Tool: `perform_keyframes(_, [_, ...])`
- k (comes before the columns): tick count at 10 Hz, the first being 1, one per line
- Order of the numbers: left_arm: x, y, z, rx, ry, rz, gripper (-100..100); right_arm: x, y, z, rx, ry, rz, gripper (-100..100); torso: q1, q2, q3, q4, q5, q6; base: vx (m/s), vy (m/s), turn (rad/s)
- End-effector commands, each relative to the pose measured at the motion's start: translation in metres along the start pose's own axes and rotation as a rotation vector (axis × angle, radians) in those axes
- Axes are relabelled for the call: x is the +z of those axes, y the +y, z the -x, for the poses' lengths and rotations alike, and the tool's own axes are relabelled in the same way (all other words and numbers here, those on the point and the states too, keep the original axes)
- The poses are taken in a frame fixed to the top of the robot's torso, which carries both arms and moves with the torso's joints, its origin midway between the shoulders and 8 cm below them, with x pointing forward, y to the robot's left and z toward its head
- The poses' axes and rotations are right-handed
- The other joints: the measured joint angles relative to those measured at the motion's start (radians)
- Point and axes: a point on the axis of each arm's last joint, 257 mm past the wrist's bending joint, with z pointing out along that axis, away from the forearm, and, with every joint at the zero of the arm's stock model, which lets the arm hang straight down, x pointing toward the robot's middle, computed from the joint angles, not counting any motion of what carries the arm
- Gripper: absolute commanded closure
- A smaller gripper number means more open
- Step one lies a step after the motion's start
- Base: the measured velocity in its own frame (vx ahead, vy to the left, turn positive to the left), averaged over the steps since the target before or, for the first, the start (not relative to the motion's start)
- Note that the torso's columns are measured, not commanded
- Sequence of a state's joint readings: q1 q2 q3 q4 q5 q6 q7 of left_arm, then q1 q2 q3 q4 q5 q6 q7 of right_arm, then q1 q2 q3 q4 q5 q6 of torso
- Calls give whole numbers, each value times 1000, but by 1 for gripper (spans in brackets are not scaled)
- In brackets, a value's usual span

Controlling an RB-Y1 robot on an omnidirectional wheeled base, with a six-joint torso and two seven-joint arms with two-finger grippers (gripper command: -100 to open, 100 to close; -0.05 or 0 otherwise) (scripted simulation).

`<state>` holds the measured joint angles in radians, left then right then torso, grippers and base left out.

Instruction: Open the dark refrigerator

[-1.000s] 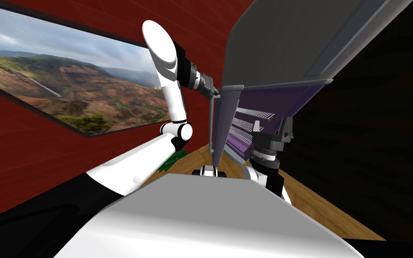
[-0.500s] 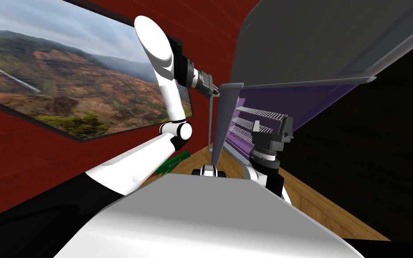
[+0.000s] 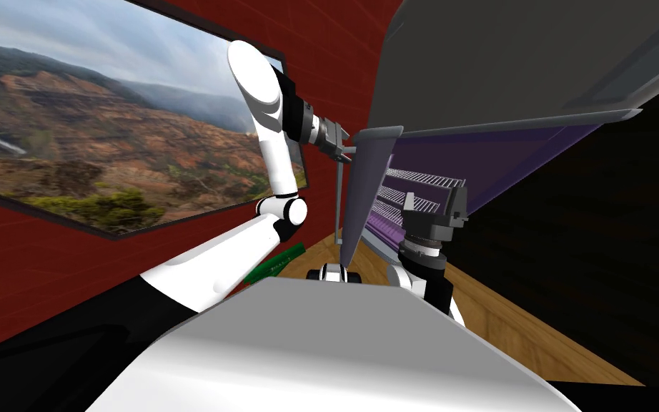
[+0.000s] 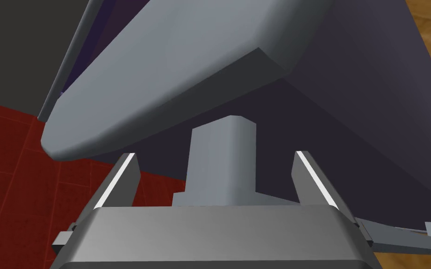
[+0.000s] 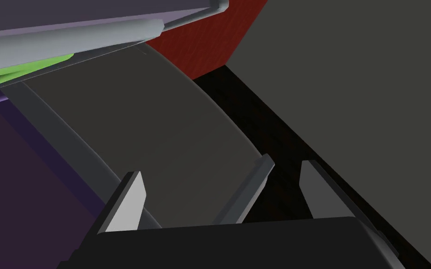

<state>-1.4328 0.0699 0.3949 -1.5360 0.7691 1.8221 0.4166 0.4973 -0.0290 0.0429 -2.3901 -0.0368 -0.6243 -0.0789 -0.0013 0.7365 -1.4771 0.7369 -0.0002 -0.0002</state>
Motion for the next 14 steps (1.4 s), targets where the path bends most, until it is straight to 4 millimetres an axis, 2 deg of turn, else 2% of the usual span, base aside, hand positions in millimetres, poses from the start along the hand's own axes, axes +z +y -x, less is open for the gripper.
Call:
perform_keyframes(1, [1, 1, -1, 1, 2, 3, -100, 0, 0, 0, 0, 0, 0, 0, -2, 2, 1, 1, -1, 0, 1, 8, 2])
perform_keyframes(2, [1, 1, -1, 1, 2, 3, 100, 0, 0, 0, 0, 0, 0, 0, -2, 2, 1, 1, -1, 0, 0, 0, 0])
perform_keyframes(5, [-3, 11, -13, 17, 44, 38, 100, 0, 0, 0, 0, 0, 0, 0, 7, -6, -5, 1, 2, 1, 87, 167, -53])
perform_keyframes(10, [-7, 20, -25, 36, 86, 69, 100, 0, 0, 0, 0, 0, 0, 0, 9, 10, 9, 2, 4, -4, 59, 172, -43])
perform_keyframes(14, [-7, 20, -25, 36, 86, 69, 100, 0, 0, 0, 0, 0, 0, 0, 9, 12, 10, 2, 4, -4, -1, -2, 9])
